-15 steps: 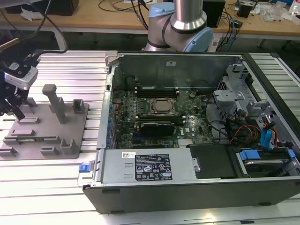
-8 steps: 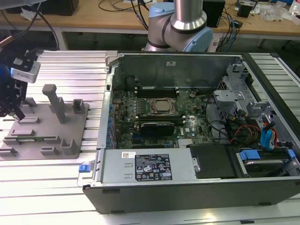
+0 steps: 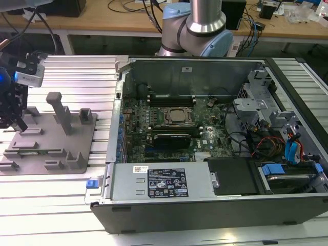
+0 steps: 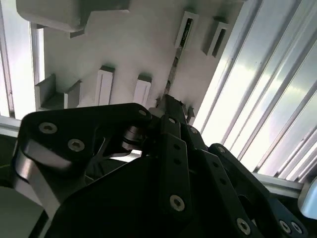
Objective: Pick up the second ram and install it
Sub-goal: 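Pick up the second ram and move it above second insertion slot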
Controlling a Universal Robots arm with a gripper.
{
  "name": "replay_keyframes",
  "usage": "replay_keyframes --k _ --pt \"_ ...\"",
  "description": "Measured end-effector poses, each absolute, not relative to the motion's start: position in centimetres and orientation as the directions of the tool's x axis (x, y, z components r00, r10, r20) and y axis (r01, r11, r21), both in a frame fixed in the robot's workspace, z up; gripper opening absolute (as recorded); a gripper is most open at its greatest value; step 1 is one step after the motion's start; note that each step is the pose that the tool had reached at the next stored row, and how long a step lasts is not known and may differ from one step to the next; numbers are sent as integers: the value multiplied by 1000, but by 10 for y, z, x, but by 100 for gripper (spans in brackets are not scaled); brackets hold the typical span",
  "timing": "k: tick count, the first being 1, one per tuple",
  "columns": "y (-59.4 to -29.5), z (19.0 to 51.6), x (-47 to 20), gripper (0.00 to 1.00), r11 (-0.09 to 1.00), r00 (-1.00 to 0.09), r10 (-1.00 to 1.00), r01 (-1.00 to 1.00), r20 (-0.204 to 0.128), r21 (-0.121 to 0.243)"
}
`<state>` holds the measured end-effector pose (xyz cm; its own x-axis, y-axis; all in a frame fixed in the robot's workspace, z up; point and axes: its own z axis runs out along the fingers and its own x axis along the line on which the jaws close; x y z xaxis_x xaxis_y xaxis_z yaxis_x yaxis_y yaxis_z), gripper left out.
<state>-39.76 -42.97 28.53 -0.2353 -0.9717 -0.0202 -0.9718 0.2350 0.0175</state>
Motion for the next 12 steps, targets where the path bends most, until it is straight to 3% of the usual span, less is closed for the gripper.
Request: replay_keyframes --k 12 --pt "-430 280 -398 8 143 -143 -989 -990 -22 9"
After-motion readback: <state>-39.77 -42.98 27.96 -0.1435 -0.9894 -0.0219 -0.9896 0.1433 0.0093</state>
